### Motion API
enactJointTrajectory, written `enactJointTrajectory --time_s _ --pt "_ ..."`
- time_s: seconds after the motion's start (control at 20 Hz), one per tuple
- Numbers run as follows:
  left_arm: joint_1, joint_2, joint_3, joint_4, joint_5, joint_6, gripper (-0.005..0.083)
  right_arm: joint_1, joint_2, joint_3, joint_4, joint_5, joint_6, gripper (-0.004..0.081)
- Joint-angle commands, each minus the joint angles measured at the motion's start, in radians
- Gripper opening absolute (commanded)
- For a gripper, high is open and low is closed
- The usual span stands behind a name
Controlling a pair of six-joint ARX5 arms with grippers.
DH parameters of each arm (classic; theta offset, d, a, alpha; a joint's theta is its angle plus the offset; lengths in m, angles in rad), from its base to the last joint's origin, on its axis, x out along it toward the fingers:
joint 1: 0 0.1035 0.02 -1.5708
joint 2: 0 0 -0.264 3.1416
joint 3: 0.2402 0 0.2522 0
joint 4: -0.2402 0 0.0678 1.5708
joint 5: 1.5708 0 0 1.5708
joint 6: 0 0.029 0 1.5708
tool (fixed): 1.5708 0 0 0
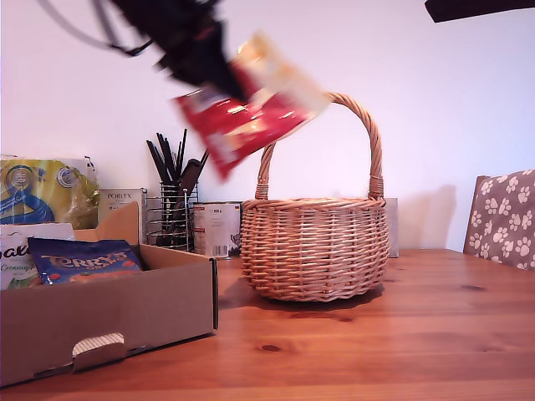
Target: Move the bags of Easter eggs from the cardboard box on the left into the woven basket on the right side.
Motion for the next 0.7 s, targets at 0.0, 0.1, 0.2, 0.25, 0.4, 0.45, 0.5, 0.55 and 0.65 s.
enactJointTrajectory --time_s 0.0,0.1,0.2,0.25,0.4,0.45,0.5,0.55,0.65 --pt "-0.018 0.054 -0.008 0.085 -0.001 -0.013 -0.0021 0.002 0.0 0.003 0.008 0.016 -0.003 -0.0013" --pt "-0.041 0.103 -0.008 0.167 -0.021 -0.029 -0.0021 0.002 0.0 0.003 0.007 0.046 -0.003 -0.0013" --pt "-0.06 0.16 -0.008 0.227 -0.066 -0.028 -0.0021 0.002 0.0 0.003 0.004 0.05 -0.003 -0.0013" --pt "-0.066 0.189 -0.008 0.25 -0.088 -0.028 -0.0021 0.002 0.0 0.003 0.0 0.051 -0.003 -0.0013" --pt "-0.07 0.253 -0.008 0.316 -0.179 -0.028 -0.0021 0.002 0.0 0.003 -0.011 0.05 -0.003 -0.0013" --pt "-0.07 0.267 -0.008 0.336 -0.2 -0.029 -0.0021 0.002 0.0 0.003 -0.014 0.05 -0.003 -0.0013" --pt "-0.07 0.28 -0.008 0.346 -0.213 -0.029 -0.0021 0.002 0.0 0.003 -0.016 0.05 -0.004 -0.0013" --pt "-0.07 0.292 -0.008 0.348 -0.218 -0.031 -0.0021 0.002 0.0 0.003 -0.016 0.05 -0.004 -0.0013" --pt "-0.07 0.306 -0.008 0.33 -0.212 -0.042 -0.0021 0.002 0.0 0.003 -0.016 0.05 -0.005 -0.0013"
